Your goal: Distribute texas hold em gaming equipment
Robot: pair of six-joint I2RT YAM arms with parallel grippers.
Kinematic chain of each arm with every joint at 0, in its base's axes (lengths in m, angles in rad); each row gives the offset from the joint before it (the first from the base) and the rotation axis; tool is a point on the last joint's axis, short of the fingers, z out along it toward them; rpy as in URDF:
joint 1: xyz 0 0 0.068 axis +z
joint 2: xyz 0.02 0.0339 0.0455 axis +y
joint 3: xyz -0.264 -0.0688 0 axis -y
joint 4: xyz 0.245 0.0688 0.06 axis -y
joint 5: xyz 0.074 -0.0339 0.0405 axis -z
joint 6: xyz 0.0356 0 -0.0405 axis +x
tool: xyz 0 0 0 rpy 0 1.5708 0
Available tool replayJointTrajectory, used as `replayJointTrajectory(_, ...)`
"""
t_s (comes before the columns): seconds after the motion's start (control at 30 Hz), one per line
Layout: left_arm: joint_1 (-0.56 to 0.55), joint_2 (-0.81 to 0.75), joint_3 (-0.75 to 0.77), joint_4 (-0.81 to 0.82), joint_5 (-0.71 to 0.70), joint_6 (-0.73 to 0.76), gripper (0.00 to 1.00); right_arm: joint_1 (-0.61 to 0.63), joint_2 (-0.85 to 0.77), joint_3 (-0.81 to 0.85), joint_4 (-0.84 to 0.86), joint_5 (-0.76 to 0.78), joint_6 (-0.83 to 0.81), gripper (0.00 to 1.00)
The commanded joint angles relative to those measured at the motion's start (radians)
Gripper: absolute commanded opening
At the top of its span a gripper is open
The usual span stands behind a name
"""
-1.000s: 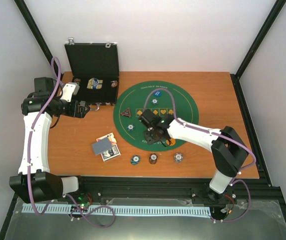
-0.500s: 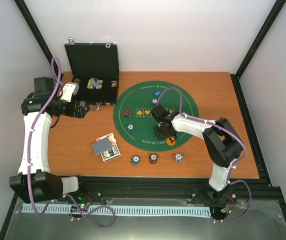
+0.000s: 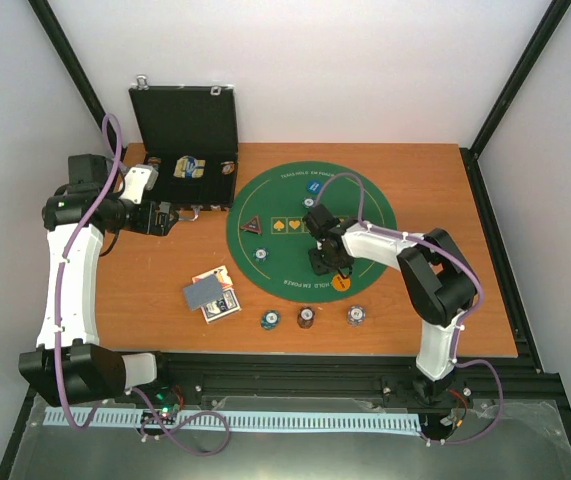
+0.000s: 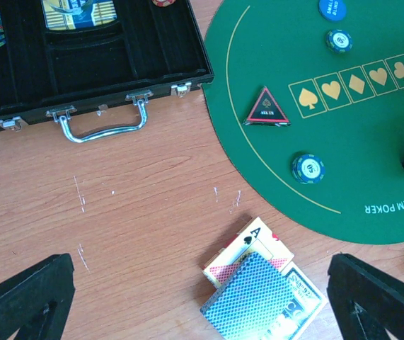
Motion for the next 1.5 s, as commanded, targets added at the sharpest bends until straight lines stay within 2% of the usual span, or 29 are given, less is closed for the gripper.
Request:
replayJointTrajectory(0.0, 0.006, -0.006, 0.039, -0.015, -0.002, 0.009, 1.00, -0.018, 0.036, 0.012, 0.009, 0.018, -0.014, 0.23)
replayJointTrajectory(0.07, 0.008, -0.007, 0.038, -0.013, -0.002, 0.009, 1.00, -0.018, 0.032, 0.004, 0.008, 0.018, -0.015, 0.32)
replayJointTrajectory(0.13, 0.006, -0.005, 0.038, -0.014, 0.002, 0.009, 1.00, -0.018, 0.023, 0.002, 0.001, 0.028, -0.016, 0.55)
replayJointTrajectory(0.17, 0.007, -0.004, 0.038, -0.013, 0.006, 0.008, 1.00, -0.018, 0.019, 0.005, -0.005, 0.037, -0.018, 0.60)
replayJointTrajectory(0.4, 0.008, 0.001, 0.040, -0.015, 0.015, 0.005, 1.00, -0.001, -0.087, 0.062, -0.084, 0.098, -0.015, 0.75)
replayJointTrajectory(0.63, 0.007, 0.000, 0.037, -0.010, 0.017, -0.002, 1.00, 0.182, -0.217, 0.081, -0.183, 0.139, 0.060, 0.77)
replayJointTrajectory(0.93, 0.008, -0.004, 0.022, -0.012, 0.042, -0.005, 1.00, 0.437, -0.275, -0.027, -0.204, 0.102, 0.201, 0.81)
replayJointTrajectory(1.23, 0.006, -0.019, 0.006, -0.002, 0.034, -0.007, 1.00, 0.462, -0.271, -0.127, -0.166, 0.079, 0.230, 0.80)
replayJointTrajectory(1.47, 0.007, -0.018, 0.008, -0.001, 0.034, -0.011, 1.00, 0.462, -0.250, -0.157, -0.137, 0.061, 0.223, 0.74)
